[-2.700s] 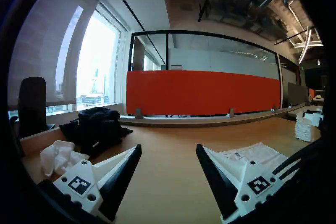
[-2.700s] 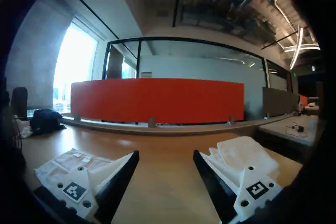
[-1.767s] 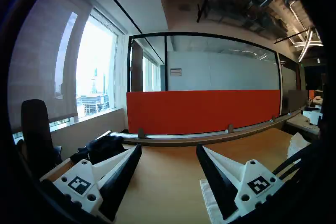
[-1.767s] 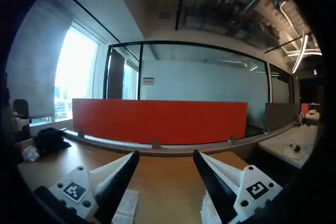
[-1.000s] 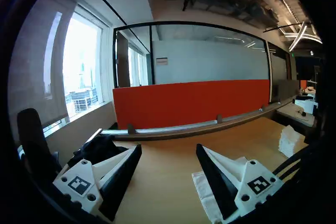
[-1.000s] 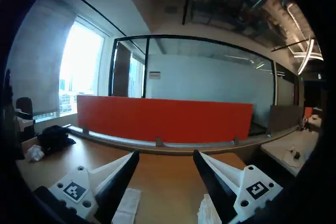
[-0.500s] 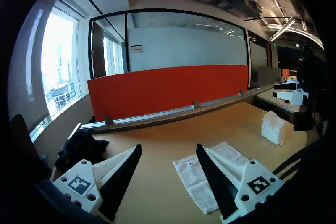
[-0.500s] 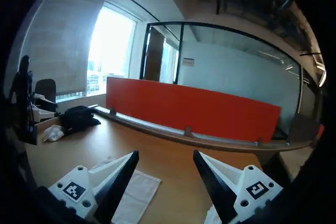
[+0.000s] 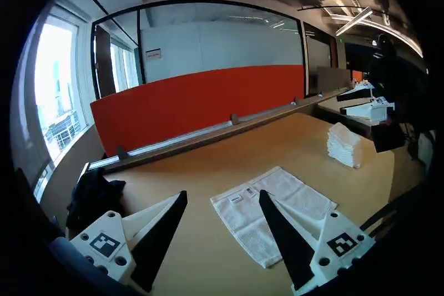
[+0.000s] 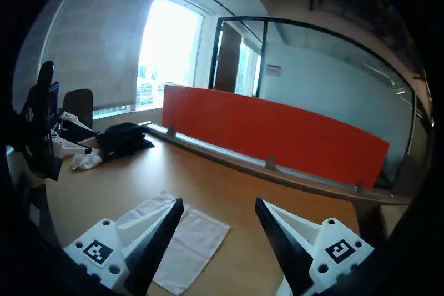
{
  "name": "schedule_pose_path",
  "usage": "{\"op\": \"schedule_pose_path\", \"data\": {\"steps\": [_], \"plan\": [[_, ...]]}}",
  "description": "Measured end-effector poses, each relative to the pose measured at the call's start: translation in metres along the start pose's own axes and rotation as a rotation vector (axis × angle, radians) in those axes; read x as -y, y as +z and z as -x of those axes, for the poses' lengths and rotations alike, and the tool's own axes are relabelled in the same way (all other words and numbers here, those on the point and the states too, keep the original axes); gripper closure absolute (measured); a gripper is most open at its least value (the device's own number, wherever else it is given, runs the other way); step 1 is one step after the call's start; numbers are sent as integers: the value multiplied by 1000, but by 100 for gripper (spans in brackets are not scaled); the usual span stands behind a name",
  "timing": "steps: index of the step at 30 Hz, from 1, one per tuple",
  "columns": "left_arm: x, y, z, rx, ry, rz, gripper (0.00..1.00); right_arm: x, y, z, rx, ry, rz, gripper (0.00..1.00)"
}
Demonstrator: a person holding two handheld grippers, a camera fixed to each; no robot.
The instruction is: Fold towel
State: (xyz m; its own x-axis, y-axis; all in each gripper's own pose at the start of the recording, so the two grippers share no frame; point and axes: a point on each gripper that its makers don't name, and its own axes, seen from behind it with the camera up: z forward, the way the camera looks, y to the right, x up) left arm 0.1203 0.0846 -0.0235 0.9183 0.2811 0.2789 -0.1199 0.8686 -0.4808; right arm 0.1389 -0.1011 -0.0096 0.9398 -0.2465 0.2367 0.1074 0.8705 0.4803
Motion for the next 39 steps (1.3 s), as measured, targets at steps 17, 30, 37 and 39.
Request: {"op": "schedule_pose_path", "data": {"steps": [17,30,37,39], "plan": [[-28,15,39,78,23,84,4,24,2,43,94,-12,-90,0],[-46,31,87,150,39,112,4,42,13,95,170,-13,-130,0],[-58,39,118,198,56,146,4,50,20,126,216,-25,-153,0],[-63,42,126,211,64,161,4,53,22,136,231,-31,-162,0]]}}
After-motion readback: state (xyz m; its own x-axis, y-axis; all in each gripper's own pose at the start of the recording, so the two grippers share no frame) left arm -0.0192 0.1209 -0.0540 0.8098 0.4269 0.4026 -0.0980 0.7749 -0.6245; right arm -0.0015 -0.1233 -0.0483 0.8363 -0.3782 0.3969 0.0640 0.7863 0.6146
